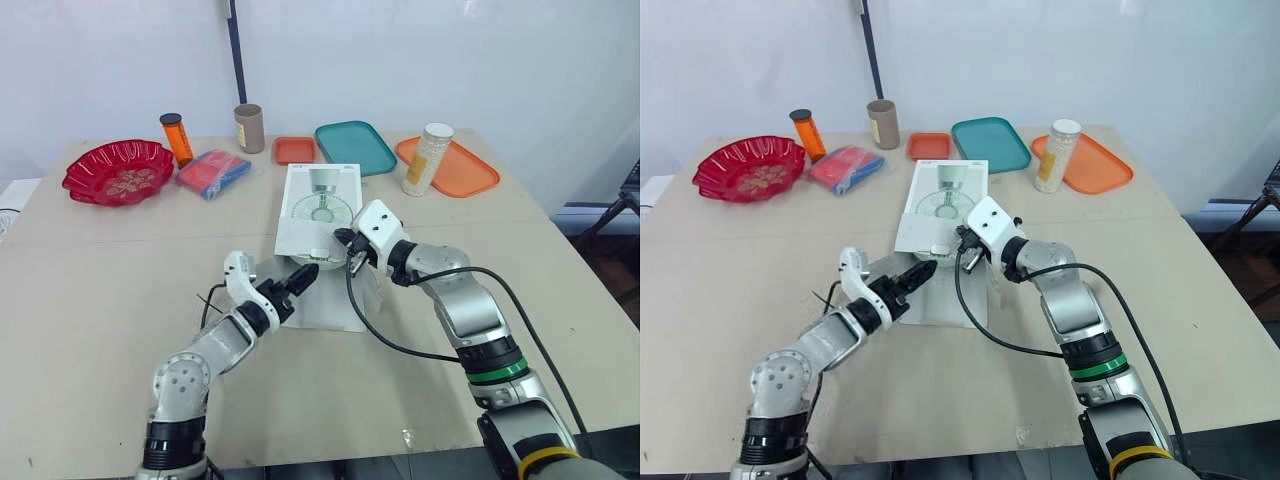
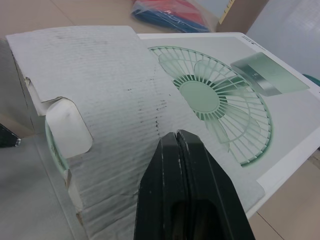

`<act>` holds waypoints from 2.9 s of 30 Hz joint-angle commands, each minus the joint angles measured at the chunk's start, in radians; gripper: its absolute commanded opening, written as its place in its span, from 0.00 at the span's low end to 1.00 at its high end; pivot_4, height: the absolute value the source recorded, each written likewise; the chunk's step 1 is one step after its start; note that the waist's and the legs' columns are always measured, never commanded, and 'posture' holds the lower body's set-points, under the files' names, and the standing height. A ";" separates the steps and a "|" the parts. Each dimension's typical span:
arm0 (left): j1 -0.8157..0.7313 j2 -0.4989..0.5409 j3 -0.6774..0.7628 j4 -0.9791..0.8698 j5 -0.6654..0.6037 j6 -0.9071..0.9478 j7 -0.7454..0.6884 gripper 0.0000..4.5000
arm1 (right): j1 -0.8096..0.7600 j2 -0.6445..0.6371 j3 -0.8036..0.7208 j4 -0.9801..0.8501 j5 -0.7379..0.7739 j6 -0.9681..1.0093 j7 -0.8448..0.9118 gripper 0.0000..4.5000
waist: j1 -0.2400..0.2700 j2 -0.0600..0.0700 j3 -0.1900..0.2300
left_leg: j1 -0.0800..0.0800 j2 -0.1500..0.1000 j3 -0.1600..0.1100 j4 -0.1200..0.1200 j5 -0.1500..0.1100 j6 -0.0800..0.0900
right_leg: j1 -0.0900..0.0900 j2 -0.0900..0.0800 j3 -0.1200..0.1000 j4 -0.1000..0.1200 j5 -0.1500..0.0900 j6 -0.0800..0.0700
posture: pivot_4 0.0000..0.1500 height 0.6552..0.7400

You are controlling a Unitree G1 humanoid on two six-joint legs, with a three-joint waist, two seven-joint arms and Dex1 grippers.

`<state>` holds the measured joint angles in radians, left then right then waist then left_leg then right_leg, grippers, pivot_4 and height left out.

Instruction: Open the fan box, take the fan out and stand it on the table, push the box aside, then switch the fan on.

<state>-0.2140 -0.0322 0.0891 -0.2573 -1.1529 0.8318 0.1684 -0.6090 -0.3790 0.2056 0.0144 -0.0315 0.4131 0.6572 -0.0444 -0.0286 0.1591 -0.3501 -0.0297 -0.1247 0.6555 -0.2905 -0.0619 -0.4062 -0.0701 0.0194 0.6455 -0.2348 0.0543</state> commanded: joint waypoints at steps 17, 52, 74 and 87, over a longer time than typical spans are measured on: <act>-0.033 -0.098 -0.014 0.128 0.150 -0.159 -0.169 0.98 | 0.016 0.007 0.056 0.014 -0.015 0.040 0.039 0.00 | 0.000 0.000 0.000 | 0.000 0.001 0.000 0.000 0.000 0.000 | 0.000 0.001 0.000 -0.001 0.000 0.000 | 1.00 1.00; -0.041 -0.238 -0.027 0.205 0.010 -0.223 -0.079 0.87 | 0.023 0.005 0.064 -0.011 -0.025 0.052 0.052 0.00 | 0.002 0.002 -0.001 | 0.000 0.001 0.000 0.000 0.000 0.001 | 0.000 0.001 0.000 -0.001 0.000 0.000 | 1.00 1.00; -0.026 -0.239 -0.069 0.224 -0.132 -0.226 -0.041 0.44 | 0.010 0.009 0.068 -0.006 -0.025 0.056 0.055 0.00 | 0.010 0.005 -0.003 | 0.000 0.000 -0.001 0.000 0.000 0.001 | 0.001 0.001 0.000 -0.001 0.000 0.001 | 1.00 1.00; 0.015 -0.247 -0.093 0.199 -0.171 -0.225 -0.017 0.30 | 0.014 0.008 0.070 -0.012 -0.024 0.060 0.062 0.00 | 0.011 0.005 -0.003 | 0.000 0.000 -0.001 0.000 0.000 0.000 | 0.001 0.001 0.000 -0.002 0.000 0.001 | 1.00 1.00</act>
<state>-0.2617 -0.0995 0.0514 -0.0477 -1.2875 0.5965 0.1495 -0.6159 -0.3815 0.2143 -0.0072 -0.0619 0.4498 0.6790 -0.0337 -0.0234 0.1561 -0.3501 -0.0293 -0.1254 0.6553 -0.2906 -0.0615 -0.4049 -0.0696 0.0192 0.6438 -0.2349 0.0554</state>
